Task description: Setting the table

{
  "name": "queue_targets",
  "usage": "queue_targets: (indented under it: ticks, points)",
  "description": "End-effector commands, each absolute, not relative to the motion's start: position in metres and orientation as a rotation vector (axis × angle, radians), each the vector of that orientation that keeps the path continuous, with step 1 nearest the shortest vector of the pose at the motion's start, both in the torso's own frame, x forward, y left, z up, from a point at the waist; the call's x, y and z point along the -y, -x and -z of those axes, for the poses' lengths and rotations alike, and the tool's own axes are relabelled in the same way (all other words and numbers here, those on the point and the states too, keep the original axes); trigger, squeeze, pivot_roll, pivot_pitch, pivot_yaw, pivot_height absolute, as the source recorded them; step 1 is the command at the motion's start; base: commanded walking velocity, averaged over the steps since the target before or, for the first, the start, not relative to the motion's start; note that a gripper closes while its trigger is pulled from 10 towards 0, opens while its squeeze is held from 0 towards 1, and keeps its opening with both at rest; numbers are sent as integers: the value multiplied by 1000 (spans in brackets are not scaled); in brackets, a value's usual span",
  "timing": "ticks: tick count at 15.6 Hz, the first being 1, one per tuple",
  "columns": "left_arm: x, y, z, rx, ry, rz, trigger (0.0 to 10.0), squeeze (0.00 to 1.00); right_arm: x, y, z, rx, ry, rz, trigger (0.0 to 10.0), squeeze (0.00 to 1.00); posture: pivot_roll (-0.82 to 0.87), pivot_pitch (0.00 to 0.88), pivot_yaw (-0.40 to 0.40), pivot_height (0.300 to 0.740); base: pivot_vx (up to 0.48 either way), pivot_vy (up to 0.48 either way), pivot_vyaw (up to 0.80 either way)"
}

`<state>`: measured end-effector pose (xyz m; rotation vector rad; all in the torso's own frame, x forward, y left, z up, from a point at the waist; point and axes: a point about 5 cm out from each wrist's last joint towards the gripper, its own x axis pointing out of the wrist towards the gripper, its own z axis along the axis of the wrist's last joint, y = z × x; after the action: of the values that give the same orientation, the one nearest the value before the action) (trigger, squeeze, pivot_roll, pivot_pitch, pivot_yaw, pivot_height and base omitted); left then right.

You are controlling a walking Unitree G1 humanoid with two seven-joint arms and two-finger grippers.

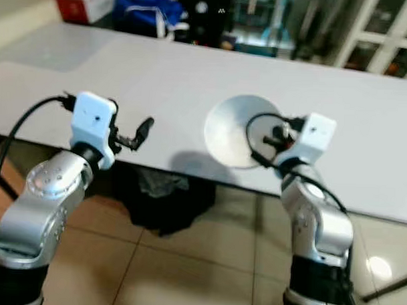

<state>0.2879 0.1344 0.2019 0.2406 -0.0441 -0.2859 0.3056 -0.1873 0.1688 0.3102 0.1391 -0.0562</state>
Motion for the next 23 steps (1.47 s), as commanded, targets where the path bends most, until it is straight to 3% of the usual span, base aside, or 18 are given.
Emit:
queue_targets:
  ticks: [1, 6, 11, 15, 17, 23]
  points:
    - [-140, -289, -204, 45, -246, 267, 10000, 0, 177, -308, -177, -107, -318, 13, 10000, 0, -24, 2, -24, 740, 345, 0, 0]
    - [-138, -288, -199, 8, -266, 311, 10000, 0, 183, -318, -174, -129, -339, 50, 10000, 0, -21, 7, -23, 740, 230, 0, 0]
    - [-134, -283, -189, -39, -346, 440, 10000, 0, 201, -360, -154, -253, -432, 149, 10000, 0, -9, 20, -13, 740, 0, 0, 0]
    - [-134, -281, -193, -22, -353, 433, 10000, 0, 206, -371, -157, -227, -483, 159, 10000, 0, -1, 22, -23, 740, 0, 0, 0]
    - [-140, -287, -194, -19, -321, 346, 10000, 0, 199, -362, -162, -192, -407, 98, 10000, 0, -13, 28, -15, 740, 122, 0, 0]
    - [-133, -291, -199, 12, -310, 376, 10000, 0, 210, -348, -161, -160, -415, 142, 10000, 0, -31, 26, 10, 740, 371, 0, -784]
